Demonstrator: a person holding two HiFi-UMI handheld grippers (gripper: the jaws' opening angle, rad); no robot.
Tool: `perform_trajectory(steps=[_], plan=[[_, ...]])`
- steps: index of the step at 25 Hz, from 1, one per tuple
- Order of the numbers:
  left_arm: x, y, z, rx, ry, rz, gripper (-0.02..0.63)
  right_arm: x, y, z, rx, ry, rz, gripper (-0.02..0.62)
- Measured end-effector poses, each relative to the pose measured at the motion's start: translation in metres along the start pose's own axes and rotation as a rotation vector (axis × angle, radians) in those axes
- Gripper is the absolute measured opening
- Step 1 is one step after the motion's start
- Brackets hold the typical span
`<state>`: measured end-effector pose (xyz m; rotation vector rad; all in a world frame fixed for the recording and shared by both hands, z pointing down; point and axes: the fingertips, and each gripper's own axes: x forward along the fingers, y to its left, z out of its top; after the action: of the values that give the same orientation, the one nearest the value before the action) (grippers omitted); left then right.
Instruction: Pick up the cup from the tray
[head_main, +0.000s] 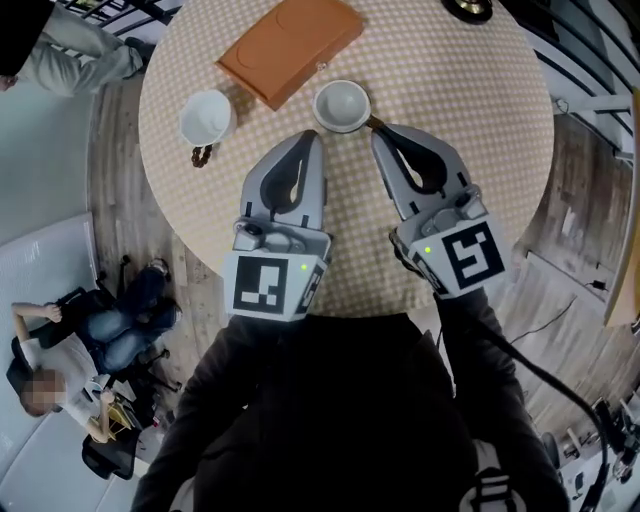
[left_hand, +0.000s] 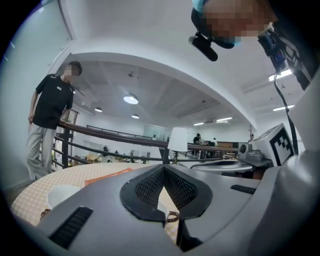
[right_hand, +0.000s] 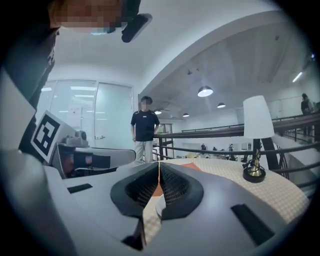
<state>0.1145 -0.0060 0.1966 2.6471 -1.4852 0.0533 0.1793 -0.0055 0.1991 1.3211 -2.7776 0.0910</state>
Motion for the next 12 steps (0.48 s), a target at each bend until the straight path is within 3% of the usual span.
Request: perform_trajectory(steps=[12], plan=[[0.006,-0.017,0.025,0.036,-0.018,0.033,0.006,-0.008,0.001,0.029,-0.038,-0.036,-0.068,0.008]])
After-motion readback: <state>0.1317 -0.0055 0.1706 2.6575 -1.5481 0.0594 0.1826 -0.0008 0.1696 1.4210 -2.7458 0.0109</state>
